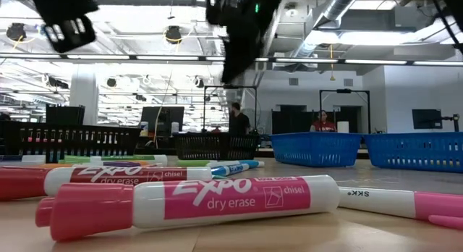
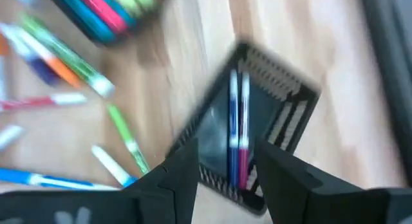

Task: Pick & Place Markers
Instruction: Put the large blue marker into the left blue bin

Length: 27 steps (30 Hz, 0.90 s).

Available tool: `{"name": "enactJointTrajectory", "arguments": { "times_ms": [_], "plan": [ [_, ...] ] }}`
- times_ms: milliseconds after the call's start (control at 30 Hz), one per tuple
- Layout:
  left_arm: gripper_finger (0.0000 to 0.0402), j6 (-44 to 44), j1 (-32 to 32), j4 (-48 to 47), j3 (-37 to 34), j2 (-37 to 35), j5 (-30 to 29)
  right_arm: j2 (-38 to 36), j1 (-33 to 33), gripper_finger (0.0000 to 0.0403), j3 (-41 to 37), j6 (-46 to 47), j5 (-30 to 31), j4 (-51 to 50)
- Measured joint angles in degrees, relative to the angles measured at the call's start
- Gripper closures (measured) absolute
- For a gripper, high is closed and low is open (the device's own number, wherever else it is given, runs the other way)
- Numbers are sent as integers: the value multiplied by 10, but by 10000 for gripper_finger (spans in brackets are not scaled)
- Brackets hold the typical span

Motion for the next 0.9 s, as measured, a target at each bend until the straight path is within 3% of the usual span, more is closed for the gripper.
{"name": "enactJointTrajectory", "arguments": {
  "times_ms": [233, 333, 467, 567, 667, 900],
  "plan": [
    [296, -72, -63, -108, 93, 129, 13, -92, 6, 261, -5, -43, -28, 36],
    [296, -104, -81, -177, 129, 180, 19, -129, -3, 265, -34, -56, -78, 57],
    [297, -166, -97, -299, 162, 226, 53, -176, -11, 269, -132, -63, -167, 128],
    [303, -225, -105, -372, 165, 236, 81, -208, -12, 270, -224, -58, -209, 222],
    [309, -273, -112, -398, 148, 235, 92, -230, -11, 268, -292, -40, -210, 266],
    [309, -299, -115, -375, 104, 232, 87, -242, -9, 267, -303, -37, -210, 265]
  ]
}}
